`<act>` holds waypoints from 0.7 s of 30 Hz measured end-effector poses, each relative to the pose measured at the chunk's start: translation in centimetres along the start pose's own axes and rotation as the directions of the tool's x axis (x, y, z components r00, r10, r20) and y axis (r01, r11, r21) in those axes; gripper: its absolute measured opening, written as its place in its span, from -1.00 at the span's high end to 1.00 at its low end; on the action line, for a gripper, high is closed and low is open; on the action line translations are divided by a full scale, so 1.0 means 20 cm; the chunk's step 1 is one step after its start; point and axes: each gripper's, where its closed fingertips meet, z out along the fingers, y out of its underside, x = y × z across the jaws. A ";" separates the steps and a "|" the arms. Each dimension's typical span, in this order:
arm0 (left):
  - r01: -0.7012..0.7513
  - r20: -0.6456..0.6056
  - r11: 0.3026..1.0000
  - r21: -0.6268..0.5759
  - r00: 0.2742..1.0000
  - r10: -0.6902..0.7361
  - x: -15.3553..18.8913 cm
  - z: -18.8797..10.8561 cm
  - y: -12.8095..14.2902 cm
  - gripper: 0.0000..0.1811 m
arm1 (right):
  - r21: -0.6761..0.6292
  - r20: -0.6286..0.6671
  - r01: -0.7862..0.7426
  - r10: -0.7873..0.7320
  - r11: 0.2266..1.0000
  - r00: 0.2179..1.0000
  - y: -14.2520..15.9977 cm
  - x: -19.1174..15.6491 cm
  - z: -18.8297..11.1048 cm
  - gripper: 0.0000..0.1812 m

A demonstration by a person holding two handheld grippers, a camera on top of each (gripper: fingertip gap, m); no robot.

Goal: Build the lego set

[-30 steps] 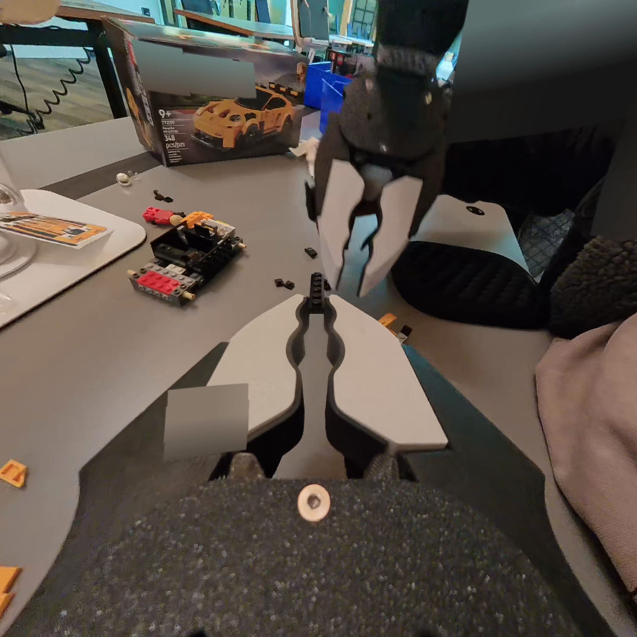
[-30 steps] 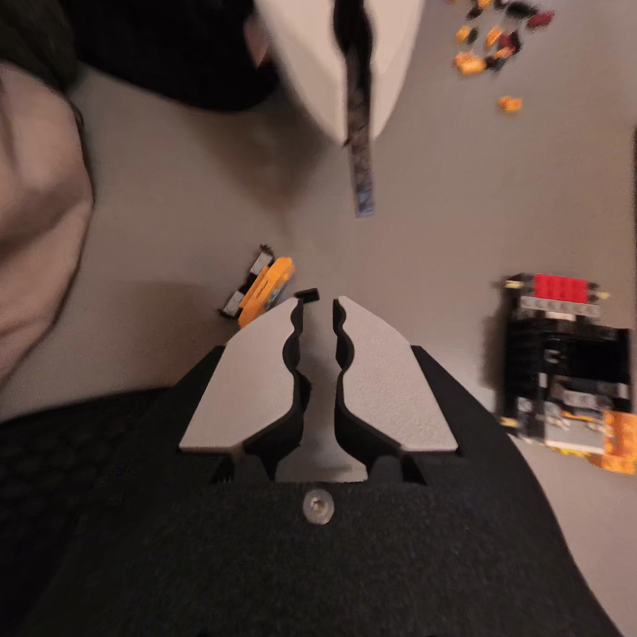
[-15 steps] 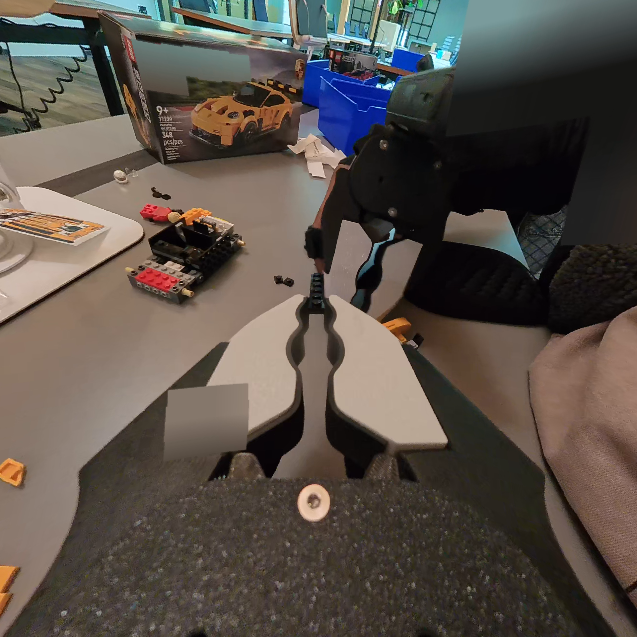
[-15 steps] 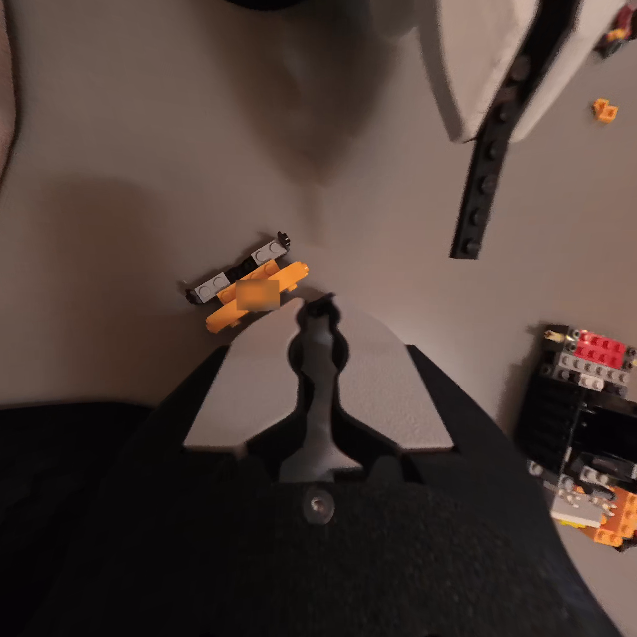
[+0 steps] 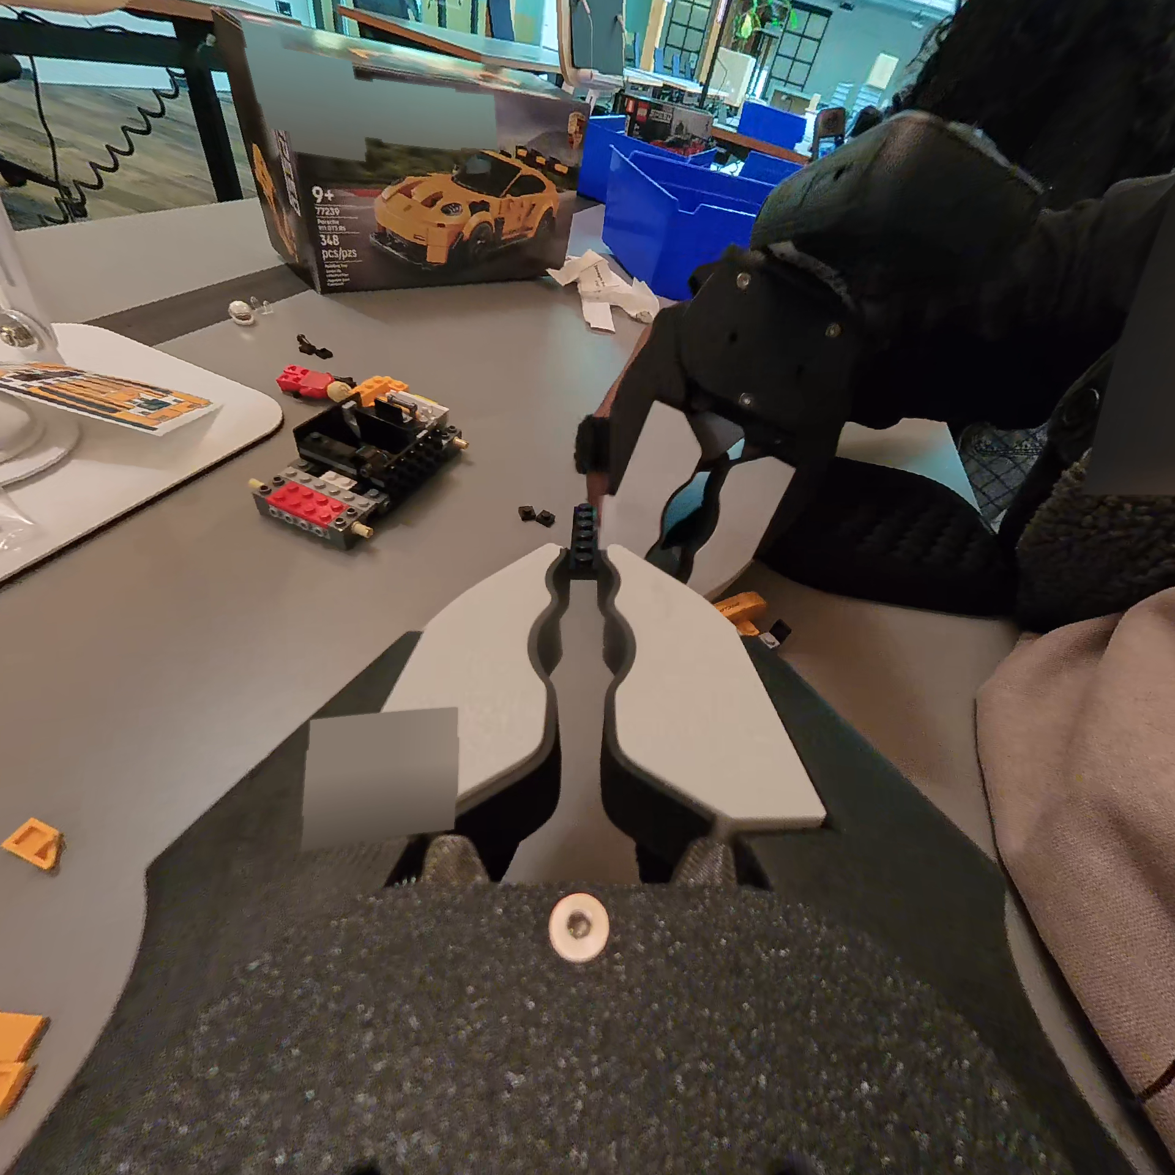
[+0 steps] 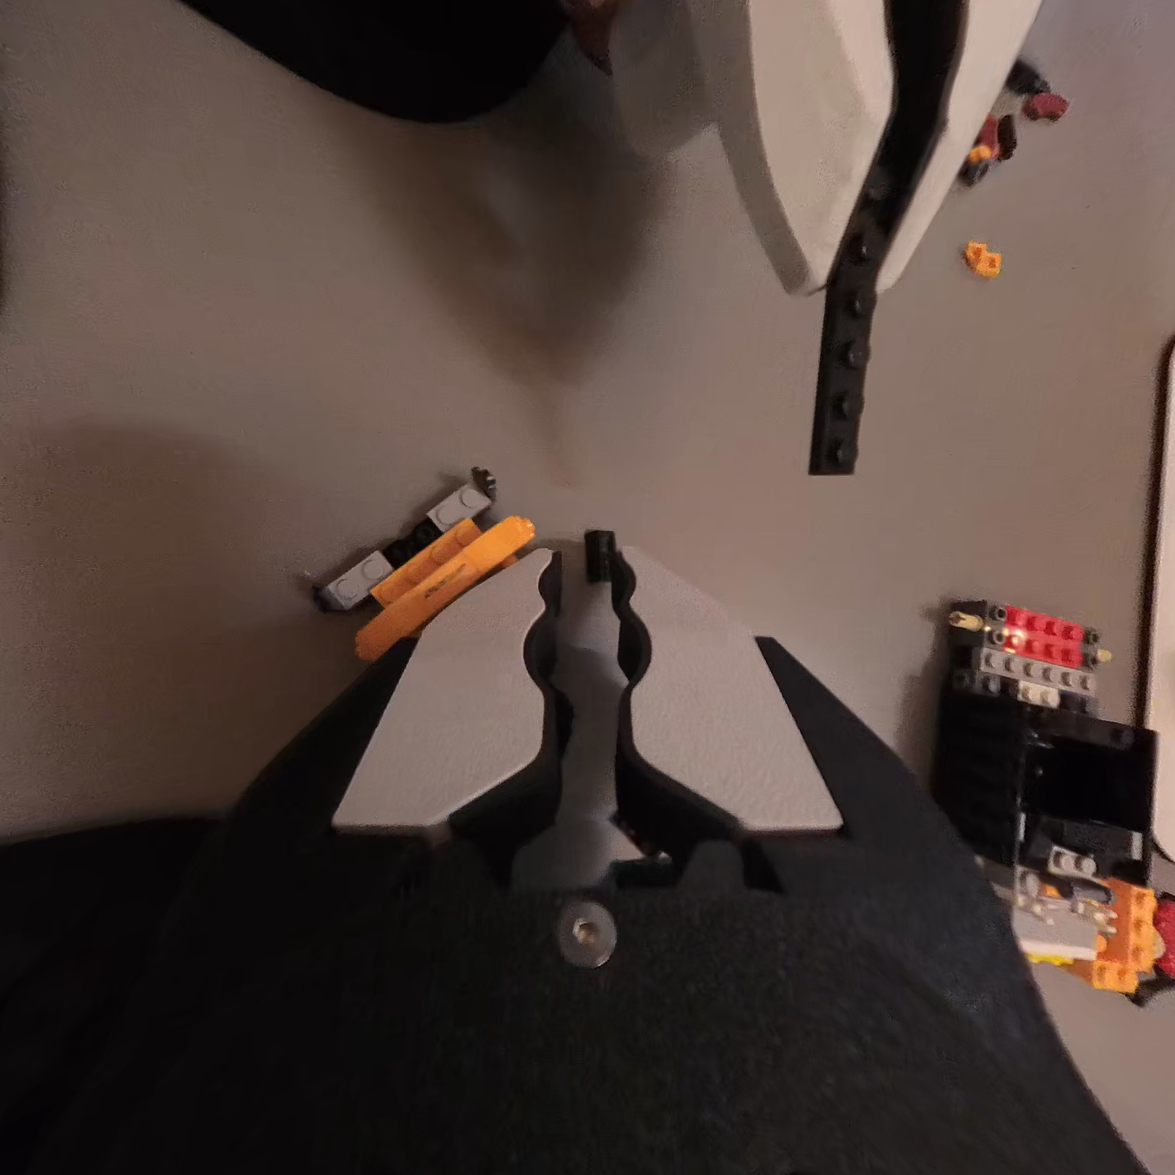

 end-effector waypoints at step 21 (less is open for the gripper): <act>0.015 0.023 0.999 -0.030 1.000 -0.014 -0.04 -0.03 0.02 0.92 | -0.081 0.069 -0.303 0.308 0.950 0.949 0.06 0.33 -0.05 0.88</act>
